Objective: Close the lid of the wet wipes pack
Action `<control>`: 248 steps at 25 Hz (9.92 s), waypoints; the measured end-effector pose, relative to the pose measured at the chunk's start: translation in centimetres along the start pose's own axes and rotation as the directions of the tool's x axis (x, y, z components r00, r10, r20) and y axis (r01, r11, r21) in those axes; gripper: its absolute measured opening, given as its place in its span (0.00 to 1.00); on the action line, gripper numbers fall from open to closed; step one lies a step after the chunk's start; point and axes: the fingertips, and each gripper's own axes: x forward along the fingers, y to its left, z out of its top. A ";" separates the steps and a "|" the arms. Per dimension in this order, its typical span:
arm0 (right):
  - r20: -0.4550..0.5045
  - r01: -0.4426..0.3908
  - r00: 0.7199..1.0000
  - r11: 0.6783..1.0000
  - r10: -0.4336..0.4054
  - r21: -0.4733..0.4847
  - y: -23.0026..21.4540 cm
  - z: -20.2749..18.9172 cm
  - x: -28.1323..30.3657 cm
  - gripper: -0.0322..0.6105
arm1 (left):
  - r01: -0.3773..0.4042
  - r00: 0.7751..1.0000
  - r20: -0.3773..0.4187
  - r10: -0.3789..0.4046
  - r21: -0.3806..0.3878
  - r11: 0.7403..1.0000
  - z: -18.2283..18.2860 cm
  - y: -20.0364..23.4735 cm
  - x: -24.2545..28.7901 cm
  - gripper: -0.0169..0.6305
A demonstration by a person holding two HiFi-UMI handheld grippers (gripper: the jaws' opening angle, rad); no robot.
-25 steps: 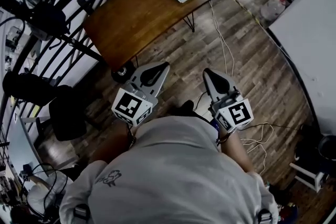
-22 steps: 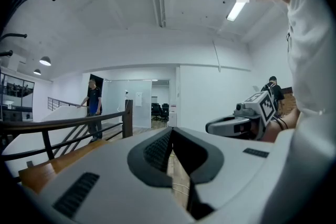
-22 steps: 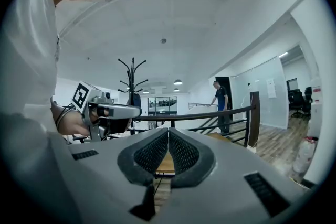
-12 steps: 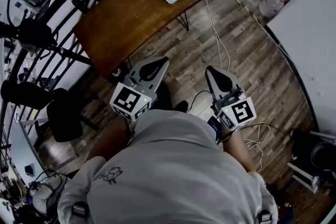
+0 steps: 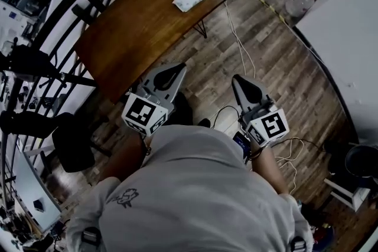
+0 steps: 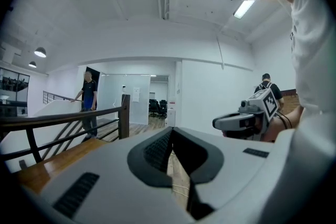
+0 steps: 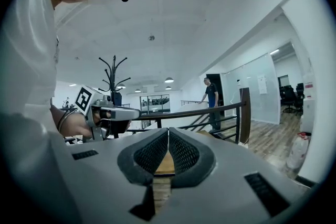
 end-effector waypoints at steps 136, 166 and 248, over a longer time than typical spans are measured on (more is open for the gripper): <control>-0.455 -0.808 0.376 0.526 0.807 0.264 -35.5 -11.7 59.5 0.27 | -0.645 0.737 -0.523 0.428 -0.352 0.678 -22.8 43.1 34.6 0.05; -0.544 -0.754 0.279 0.531 0.791 0.386 -35.7 -22.5 63.0 0.35 | -0.633 0.717 -0.627 0.305 -0.402 0.661 -32.2 42.8 35.8 0.05; -0.617 -0.819 0.102 0.417 0.781 0.393 -33.0 -24.3 60.3 0.38 | -0.620 0.720 -0.652 0.237 -0.450 0.643 -36.4 42.9 36.9 0.05</control>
